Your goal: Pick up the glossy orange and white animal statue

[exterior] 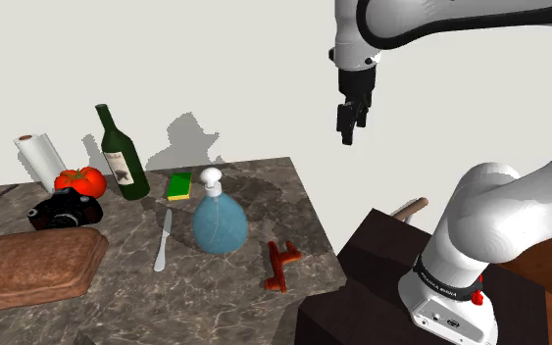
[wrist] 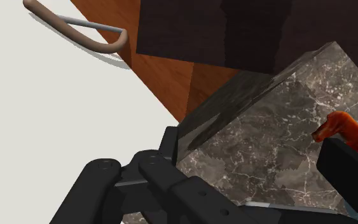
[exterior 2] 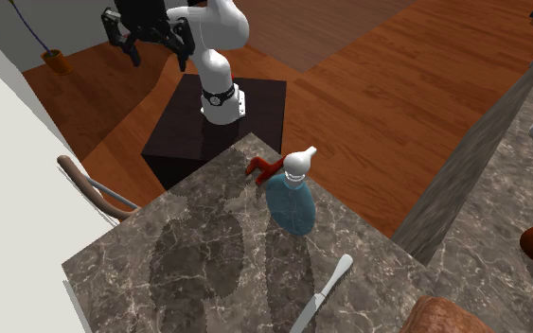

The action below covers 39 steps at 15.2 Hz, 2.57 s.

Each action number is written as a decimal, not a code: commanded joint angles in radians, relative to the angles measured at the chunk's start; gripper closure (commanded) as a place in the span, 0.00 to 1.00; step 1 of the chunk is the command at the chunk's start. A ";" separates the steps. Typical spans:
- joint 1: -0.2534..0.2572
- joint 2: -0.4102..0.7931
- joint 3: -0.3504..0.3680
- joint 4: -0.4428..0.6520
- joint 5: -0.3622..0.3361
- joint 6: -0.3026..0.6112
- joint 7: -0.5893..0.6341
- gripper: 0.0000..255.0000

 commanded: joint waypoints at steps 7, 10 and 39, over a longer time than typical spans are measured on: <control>0.010 -0.053 0.145 -0.148 0.112 0.102 0.266 0.00; 0.019 -0.048 0.227 -0.199 0.174 0.165 0.401 0.00; -0.239 0.710 0.901 -0.139 0.027 0.825 1.511 1.00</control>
